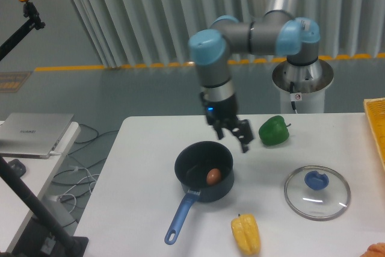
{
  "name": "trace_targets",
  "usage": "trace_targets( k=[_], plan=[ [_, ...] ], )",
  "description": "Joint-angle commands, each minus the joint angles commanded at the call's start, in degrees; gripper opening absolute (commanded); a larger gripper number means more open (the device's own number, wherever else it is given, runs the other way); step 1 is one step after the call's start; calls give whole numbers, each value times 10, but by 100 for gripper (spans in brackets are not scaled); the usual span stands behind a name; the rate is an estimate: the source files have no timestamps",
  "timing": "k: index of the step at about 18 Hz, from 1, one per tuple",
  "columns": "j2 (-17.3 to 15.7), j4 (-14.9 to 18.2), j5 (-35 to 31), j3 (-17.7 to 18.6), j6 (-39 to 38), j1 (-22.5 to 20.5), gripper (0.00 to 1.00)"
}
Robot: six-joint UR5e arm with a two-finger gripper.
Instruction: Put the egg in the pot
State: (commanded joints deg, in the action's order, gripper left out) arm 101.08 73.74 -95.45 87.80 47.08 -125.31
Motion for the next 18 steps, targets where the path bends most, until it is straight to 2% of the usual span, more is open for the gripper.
trace_targets(
  k=[2, 6, 8, 10, 14, 18],
  plan=[
    [-4, 4, 1, 0, 43, -34, 100],
    [-6, 48, 1, 0, 152, -106, 100],
    [-5, 57, 2, 1, 202, -133, 100],
    [-4, 59, 1, 1, 242, -153, 100],
    [0, 84, 17, 0, 349, -197, 100],
    [3, 82, 26, 9, 453, -201, 100]
  ],
)
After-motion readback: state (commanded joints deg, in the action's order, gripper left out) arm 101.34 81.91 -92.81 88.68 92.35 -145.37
